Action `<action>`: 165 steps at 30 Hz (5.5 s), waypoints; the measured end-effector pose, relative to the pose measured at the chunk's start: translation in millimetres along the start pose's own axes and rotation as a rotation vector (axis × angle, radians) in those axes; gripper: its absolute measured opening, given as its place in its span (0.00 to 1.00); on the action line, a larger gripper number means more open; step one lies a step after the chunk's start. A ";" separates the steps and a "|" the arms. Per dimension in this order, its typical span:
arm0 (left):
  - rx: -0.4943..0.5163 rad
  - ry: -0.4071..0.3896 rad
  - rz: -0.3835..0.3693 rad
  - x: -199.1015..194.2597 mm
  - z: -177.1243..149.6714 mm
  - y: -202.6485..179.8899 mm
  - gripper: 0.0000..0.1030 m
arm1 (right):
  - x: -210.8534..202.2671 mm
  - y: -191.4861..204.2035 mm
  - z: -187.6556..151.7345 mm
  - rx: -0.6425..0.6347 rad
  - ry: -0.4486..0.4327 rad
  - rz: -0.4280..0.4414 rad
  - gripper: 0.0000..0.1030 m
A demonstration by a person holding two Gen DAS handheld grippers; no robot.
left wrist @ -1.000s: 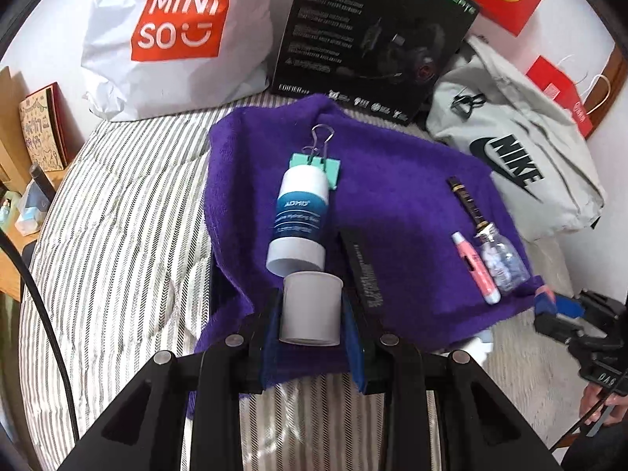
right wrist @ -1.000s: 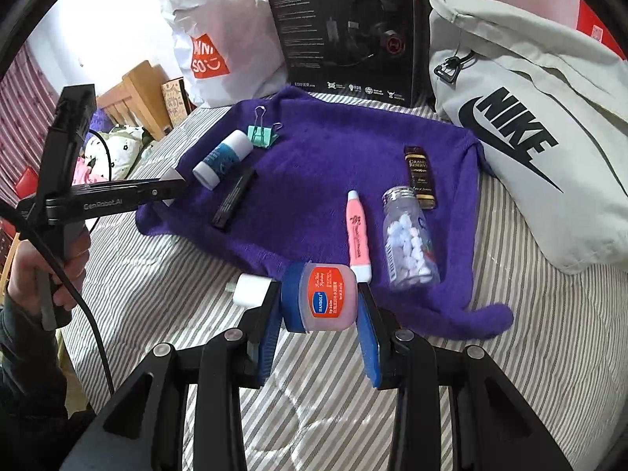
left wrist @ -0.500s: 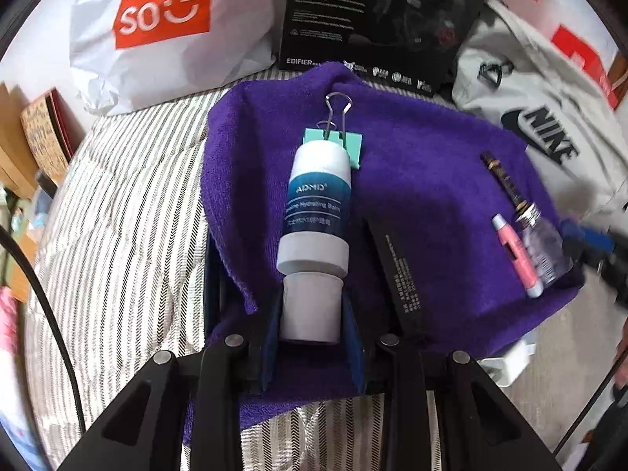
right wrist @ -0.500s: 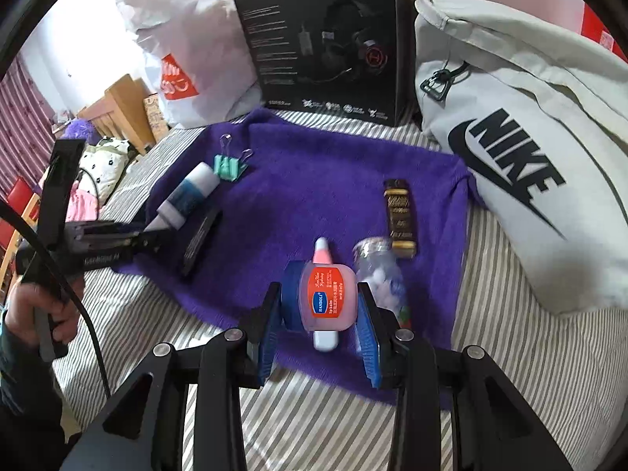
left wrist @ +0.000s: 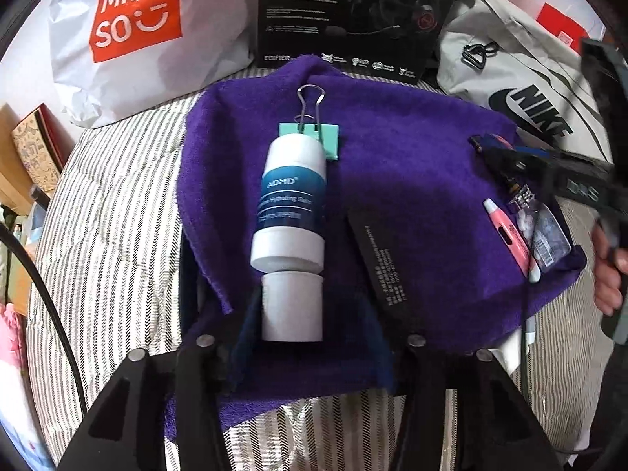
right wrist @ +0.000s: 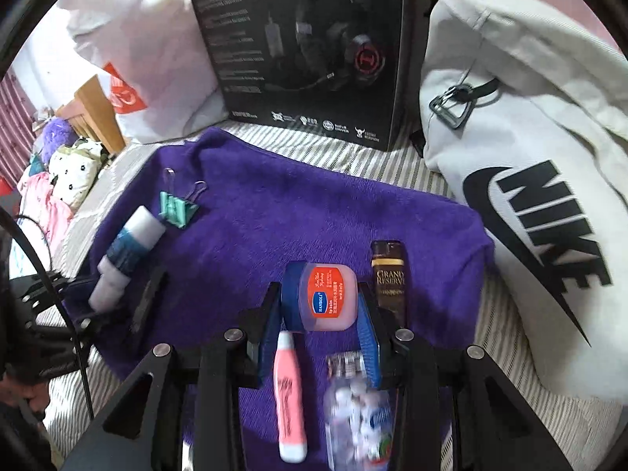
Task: Organize rigid objects
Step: 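Set roll by the stick with left tool while right tool sets tin by the bottle, then grasp the white charger plug with left tool while right tool grasps the round USB adapter, then carry the charger with left tool while right tool carries the adapter onto the towel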
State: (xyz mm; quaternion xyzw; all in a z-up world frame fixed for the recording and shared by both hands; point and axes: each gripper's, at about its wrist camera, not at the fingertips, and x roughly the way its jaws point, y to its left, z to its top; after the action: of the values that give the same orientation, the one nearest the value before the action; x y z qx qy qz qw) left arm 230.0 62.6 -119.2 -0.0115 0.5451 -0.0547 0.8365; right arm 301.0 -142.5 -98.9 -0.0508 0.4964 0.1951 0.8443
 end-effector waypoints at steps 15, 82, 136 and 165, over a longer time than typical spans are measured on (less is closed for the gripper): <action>-0.019 -0.006 -0.048 -29.3 -14.8 -1.0 0.64 | 39.4 0.9 8.9 0.024 0.064 -0.072 0.35; 0.061 -0.026 0.049 -8.1 -56.1 -113.6 0.41 | -110.9 -23.5 -200.1 0.194 0.018 0.096 0.48; -0.064 -0.038 -0.143 -34.3 -92.1 -50.0 0.41 | -46.9 38.1 -160.1 0.019 0.008 -0.092 0.35; -0.039 -0.091 -0.116 -60.1 -85.0 -48.7 0.40 | -59.4 12.7 -168.3 0.148 0.018 0.079 0.35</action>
State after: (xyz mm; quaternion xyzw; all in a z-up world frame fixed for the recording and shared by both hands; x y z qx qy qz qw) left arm 124.5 23.8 -95.2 -0.0618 0.5058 -0.0919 0.8555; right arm 132.8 -194.4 -131.0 0.0297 0.5185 0.1903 0.8331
